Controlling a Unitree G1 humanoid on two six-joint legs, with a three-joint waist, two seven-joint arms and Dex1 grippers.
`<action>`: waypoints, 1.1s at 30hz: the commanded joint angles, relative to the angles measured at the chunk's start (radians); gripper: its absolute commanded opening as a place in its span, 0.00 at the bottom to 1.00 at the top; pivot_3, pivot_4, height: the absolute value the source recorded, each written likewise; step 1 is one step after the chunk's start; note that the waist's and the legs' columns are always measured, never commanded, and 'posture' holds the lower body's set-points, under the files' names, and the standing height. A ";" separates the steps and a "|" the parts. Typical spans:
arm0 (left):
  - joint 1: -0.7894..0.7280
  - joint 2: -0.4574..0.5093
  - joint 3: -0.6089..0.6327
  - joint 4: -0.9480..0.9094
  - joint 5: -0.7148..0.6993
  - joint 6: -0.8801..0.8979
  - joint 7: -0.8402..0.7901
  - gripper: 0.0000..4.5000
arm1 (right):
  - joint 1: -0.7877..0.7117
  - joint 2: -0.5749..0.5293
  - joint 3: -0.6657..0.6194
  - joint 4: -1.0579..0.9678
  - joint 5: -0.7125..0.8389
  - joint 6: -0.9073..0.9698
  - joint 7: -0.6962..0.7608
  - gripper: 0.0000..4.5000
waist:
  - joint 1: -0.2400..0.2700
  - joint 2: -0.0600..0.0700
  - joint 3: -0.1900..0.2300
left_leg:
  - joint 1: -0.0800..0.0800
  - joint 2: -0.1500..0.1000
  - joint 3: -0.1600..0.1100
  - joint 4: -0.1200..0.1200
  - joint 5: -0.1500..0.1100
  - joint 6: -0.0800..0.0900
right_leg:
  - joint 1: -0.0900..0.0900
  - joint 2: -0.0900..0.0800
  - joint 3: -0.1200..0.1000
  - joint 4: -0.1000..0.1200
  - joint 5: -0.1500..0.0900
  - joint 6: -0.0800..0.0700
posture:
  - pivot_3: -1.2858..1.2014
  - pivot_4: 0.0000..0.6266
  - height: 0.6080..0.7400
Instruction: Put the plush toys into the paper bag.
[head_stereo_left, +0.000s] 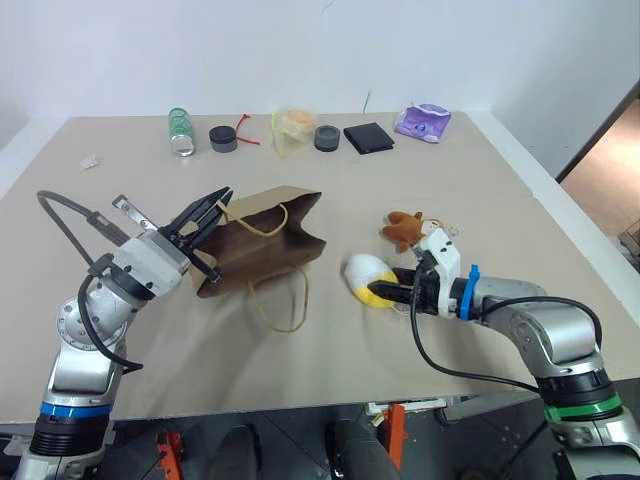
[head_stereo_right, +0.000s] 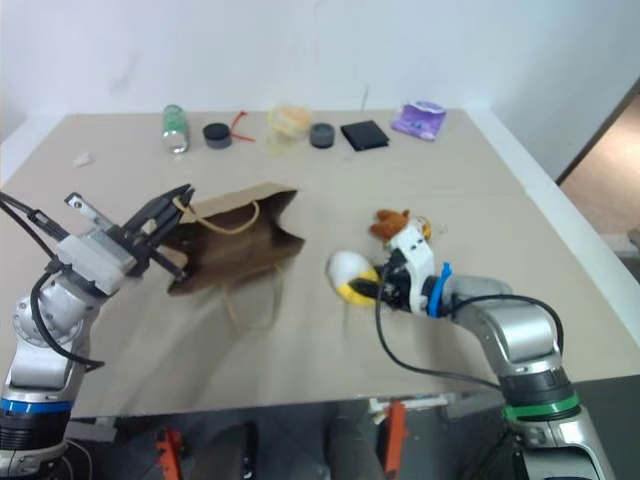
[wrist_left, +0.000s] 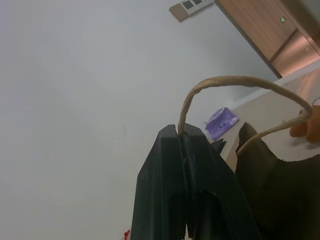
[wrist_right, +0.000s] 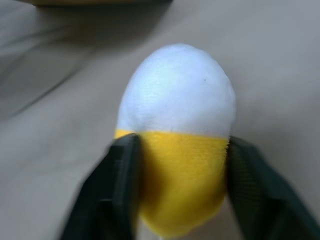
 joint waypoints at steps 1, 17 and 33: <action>-0.017 0.012 0.020 -0.015 -0.011 -0.003 -0.002 0.00 | -0.025 0.016 -0.062 -0.004 0.053 0.007 0.018 0.13 | 0.000 0.000 0.000 | 0.000 0.000 0.000 0.000 0.000 0.000 | 0.000 0.000 0.000 0.000 0.000 0.000 | 0.52 0.24 1.00; -0.047 0.001 0.017 -0.011 -0.014 0.009 -0.006 0.00 | -0.150 0.196 -0.085 -0.218 0.412 0.209 -0.121 0.01 | 0.000 0.000 0.000 | -0.001 0.000 0.000 0.000 0.000 0.000 | -0.001 0.001 0.001 0.000 0.000 0.000 | 0.52 0.24 1.00; -0.025 -0.018 -0.016 -0.055 -0.013 0.009 -0.020 0.00 | -0.320 0.572 0.028 -0.010 0.238 0.211 -0.469 0.01 | -0.001 0.000 0.000 | -0.002 0.002 -0.001 -0.001 0.000 0.000 | -0.002 0.002 0.000 0.000 0.000 -0.001 | 0.52 0.24 1.00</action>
